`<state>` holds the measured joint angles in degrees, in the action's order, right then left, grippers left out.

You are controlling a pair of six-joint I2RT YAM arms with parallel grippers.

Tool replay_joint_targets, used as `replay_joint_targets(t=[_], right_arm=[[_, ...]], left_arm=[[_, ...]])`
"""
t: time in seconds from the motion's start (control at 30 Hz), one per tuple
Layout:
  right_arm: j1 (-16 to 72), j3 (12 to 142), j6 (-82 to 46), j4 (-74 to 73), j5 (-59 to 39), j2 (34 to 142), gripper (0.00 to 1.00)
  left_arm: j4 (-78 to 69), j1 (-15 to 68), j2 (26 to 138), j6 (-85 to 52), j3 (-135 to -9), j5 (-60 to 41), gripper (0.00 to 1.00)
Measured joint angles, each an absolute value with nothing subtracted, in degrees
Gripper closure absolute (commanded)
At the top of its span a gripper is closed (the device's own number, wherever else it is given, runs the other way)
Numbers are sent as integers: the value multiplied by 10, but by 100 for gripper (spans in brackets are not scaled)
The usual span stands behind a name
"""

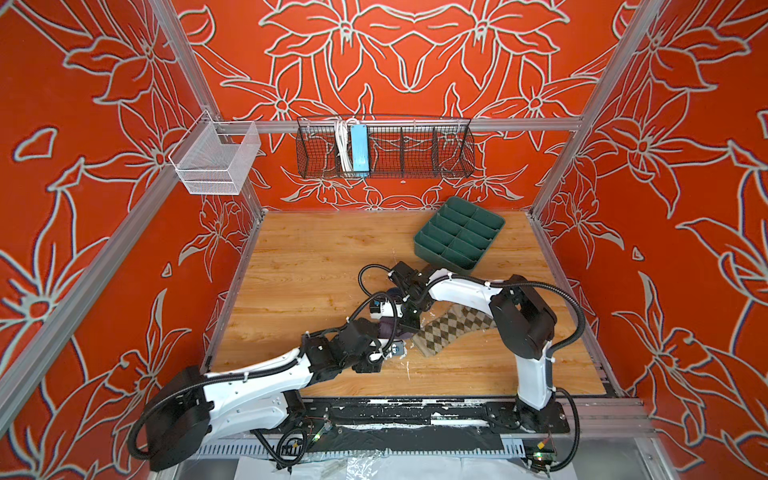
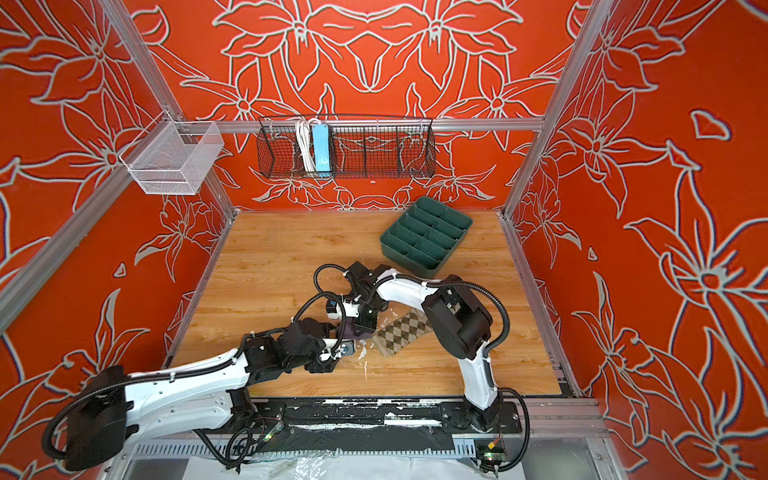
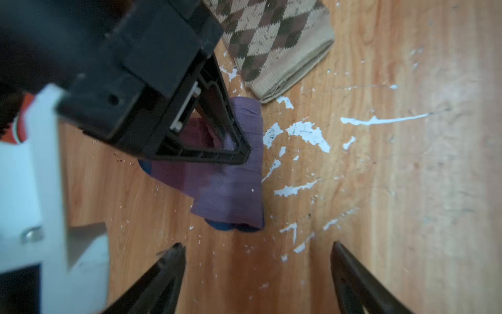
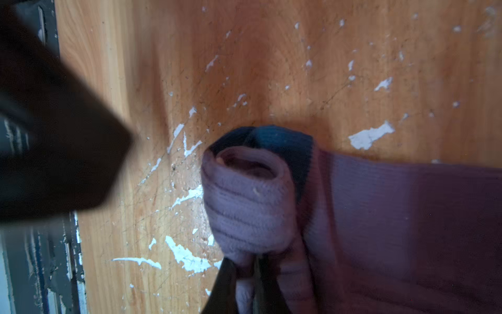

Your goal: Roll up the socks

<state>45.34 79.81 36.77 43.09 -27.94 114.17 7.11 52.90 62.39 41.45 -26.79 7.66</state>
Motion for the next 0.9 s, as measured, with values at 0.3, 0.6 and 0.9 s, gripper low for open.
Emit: replay_joint_targets(t=[0.3, 0.6, 0.9], right_arm=[[453, 797, 367, 429, -289, 1142, 86], [441, 784, 367, 412, -300, 1139, 83], [426, 750, 359, 371, -301, 1113, 71]], left_arm=[[-7, 529, 755, 423, -303, 119, 60], [-9, 529, 821, 419, -332, 135, 73], [19, 521, 842, 410, -364, 119, 100]])
